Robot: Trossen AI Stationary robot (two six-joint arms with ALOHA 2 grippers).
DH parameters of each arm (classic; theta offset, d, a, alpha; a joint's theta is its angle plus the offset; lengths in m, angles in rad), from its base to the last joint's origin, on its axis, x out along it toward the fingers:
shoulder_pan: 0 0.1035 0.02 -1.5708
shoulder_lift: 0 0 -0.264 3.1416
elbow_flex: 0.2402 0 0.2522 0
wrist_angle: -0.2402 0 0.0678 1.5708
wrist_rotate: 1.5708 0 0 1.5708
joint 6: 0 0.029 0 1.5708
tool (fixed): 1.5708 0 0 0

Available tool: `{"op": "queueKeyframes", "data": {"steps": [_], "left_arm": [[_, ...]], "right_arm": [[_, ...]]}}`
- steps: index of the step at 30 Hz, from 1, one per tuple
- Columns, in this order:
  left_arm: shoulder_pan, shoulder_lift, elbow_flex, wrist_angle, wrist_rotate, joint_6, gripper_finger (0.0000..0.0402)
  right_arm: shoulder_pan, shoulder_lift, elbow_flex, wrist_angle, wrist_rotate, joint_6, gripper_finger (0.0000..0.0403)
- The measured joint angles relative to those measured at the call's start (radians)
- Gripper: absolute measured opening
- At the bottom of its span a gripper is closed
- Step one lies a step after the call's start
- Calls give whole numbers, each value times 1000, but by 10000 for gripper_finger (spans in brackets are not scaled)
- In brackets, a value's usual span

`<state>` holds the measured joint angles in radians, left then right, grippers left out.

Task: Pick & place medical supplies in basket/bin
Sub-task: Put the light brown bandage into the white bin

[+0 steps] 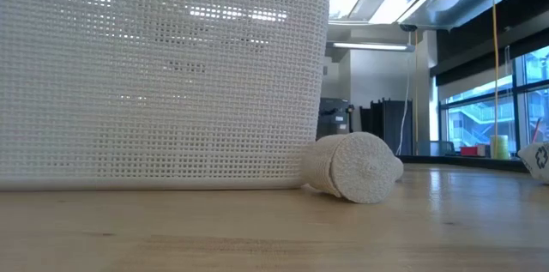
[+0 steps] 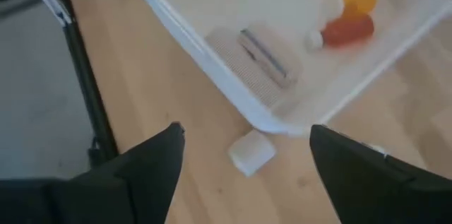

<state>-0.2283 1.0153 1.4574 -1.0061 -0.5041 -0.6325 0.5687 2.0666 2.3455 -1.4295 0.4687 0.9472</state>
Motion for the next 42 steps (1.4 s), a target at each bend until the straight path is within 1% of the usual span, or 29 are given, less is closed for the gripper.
{"op": "queueKeyframes", "data": {"steps": [3,6,10,14,18,21,24,26,29,31,33,37,42], "left_arm": [[0,0,0,0,0,-13,214],[0,7,0,0,1,-28,214],[0,18,0,0,0,-36,214],[0,40,0,0,1,-36,214],[0,63,0,0,24,-36,214],[0,81,0,0,51,-36,214],[0,93,0,0,58,-36,214],[0,97,0,0,58,-36,214],[0,95,0,0,58,-36,214],[0,92,0,0,58,-36,214],[0,88,0,0,58,-36,214],[0,87,0,0,63,-36,214],[0,87,0,0,80,-36,214]], "right_arm": [[56,4,-31,-6,34,130,303],[93,5,-105,-5,61,269,303],[114,5,-258,13,59,437,303],[112,6,-424,116,34,535,303],[89,7,-580,302,29,569,303],[61,7,-668,432,29,569,303],[29,7,-747,523,27,566,303],[5,7,-790,590,9,561,303],[-24,7,-851,696,-53,515,303],[-35,7,-887,790,-69,500,303],[-40,7,-909,845,-76,484,300],[-43,6,-912,846,-86,482,272],[-44,6,-912,828,-104,458,208]]}}
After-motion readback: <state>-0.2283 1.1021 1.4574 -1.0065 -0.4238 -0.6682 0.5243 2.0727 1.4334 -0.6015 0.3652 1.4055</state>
